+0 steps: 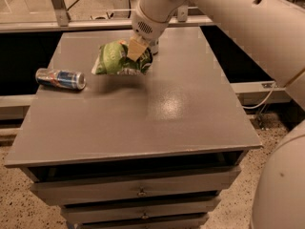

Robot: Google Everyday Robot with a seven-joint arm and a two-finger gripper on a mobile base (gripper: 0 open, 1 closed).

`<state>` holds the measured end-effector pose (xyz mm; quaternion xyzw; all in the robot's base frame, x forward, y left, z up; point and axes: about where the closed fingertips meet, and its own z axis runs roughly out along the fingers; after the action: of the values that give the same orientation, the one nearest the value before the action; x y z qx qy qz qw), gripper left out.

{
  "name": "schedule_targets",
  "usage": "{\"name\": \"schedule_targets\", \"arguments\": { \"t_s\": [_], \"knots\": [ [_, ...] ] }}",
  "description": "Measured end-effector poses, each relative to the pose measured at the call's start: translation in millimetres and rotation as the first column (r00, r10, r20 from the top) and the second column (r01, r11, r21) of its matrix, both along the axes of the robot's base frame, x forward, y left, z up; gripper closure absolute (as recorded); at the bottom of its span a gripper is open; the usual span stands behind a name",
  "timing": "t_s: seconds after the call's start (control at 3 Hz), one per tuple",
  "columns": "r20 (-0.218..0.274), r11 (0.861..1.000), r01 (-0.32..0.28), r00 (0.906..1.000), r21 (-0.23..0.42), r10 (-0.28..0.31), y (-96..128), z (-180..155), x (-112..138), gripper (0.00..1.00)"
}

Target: Move green jalapeno chip bag near redbull can

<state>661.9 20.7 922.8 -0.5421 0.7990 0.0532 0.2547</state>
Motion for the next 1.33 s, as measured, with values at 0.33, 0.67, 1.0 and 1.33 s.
{"name": "schedule_targets", "arguments": {
  "t_s": [0.33, 0.67, 1.0, 1.33],
  "knots": [
    [-0.021, 1.0, -0.015, 0.9996, 0.021, 0.016, 16, -14, -3, 1.0],
    [-0.035, 0.999, -0.025, 0.999, 0.031, 0.026, 25, -25, -6, 0.85],
    [-0.04, 0.999, -0.028, 0.9988, 0.033, 0.029, 28, -31, -7, 0.62],
    [-0.041, 0.999, -0.035, 0.9985, 0.038, 0.037, 30, -35, -10, 0.39]
  ]
}}
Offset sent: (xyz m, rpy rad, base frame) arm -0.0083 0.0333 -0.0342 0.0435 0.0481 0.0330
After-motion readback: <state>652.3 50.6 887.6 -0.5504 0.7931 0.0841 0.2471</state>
